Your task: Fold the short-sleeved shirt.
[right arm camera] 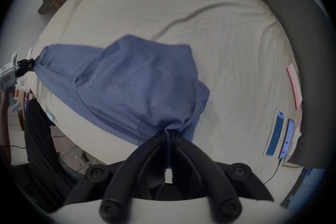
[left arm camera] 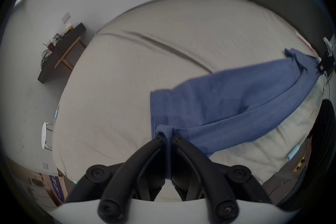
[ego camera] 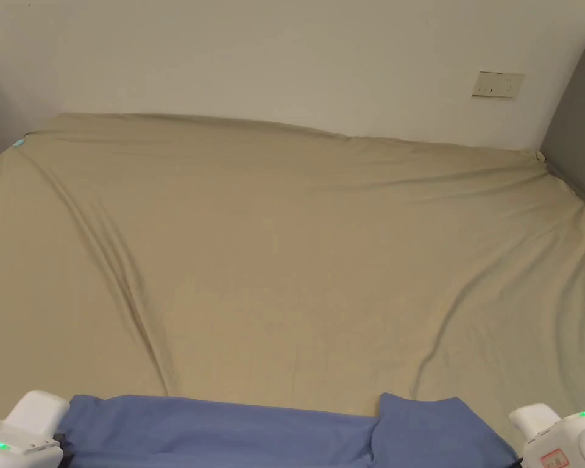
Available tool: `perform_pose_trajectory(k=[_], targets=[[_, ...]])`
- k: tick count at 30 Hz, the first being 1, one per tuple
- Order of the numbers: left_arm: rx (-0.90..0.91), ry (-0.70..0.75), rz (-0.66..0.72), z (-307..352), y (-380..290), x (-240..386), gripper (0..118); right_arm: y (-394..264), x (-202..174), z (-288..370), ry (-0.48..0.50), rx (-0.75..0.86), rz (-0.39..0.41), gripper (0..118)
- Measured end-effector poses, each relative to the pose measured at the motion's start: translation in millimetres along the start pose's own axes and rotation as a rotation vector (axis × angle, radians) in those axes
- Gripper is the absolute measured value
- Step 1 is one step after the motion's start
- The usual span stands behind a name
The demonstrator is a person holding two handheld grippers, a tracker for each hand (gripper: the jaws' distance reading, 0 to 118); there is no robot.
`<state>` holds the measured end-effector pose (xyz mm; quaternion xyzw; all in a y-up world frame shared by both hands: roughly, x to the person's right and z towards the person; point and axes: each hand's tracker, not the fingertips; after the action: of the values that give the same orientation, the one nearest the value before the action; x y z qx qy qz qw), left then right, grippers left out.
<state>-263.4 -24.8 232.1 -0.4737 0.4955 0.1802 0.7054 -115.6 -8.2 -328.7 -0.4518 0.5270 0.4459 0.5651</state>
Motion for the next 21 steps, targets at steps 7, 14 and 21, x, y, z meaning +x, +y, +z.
perform_pose_trajectory(k=[7, 14, 21], targets=[[-0.111, -0.027, -0.048, -36, -5, 9, 2, 4, 4, -57, -0.024, -0.083, -0.007, 4], [-0.154, -0.061, -0.041, -49, -2, 6, 2, 6, 2, -73, -0.054, -0.097, 0.005, 4], [-0.063, -0.044, 0.024, -21, 4, -6, 112, 6, 8, -47, -0.087, -0.006, -0.069, 111]])
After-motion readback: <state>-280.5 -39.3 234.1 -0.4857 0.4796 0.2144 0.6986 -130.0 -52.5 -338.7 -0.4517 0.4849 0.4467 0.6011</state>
